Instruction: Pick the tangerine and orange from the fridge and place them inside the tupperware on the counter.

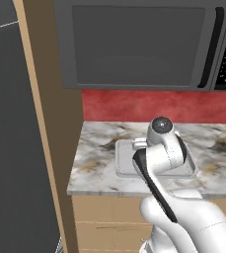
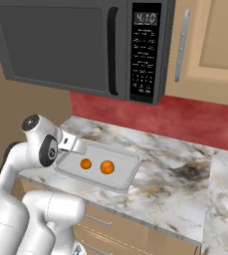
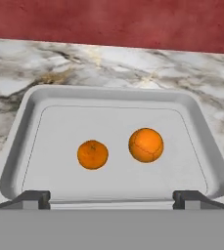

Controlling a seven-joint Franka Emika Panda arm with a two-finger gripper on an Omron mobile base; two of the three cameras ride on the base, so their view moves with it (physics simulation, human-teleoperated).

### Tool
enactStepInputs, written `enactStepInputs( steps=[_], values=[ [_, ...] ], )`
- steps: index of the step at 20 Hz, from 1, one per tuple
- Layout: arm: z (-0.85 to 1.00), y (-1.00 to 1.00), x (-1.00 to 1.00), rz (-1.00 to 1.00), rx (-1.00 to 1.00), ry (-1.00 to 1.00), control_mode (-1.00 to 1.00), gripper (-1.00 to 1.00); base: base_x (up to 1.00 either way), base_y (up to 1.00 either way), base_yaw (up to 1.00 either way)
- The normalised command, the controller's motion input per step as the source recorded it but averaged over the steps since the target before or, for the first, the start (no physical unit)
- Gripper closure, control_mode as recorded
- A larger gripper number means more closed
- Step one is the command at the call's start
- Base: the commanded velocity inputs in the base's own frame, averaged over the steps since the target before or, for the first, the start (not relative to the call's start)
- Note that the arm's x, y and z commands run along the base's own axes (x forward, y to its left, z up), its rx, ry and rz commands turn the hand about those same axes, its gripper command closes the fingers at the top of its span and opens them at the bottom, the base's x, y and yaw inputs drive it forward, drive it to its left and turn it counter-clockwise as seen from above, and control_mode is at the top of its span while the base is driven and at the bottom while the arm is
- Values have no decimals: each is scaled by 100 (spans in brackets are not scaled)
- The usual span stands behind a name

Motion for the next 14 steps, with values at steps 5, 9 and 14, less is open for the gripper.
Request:
enactStepInputs(
  steps=[5,9,14],
  values=[
    [59,3,-50,10,0,0,-100,-100,0,0,0],
    [62,8,-51,7,0,0,-100,-100,0,0,0],
    [63,10,-56,0,0,0,-100,-100,0,0,0]
  ],
)
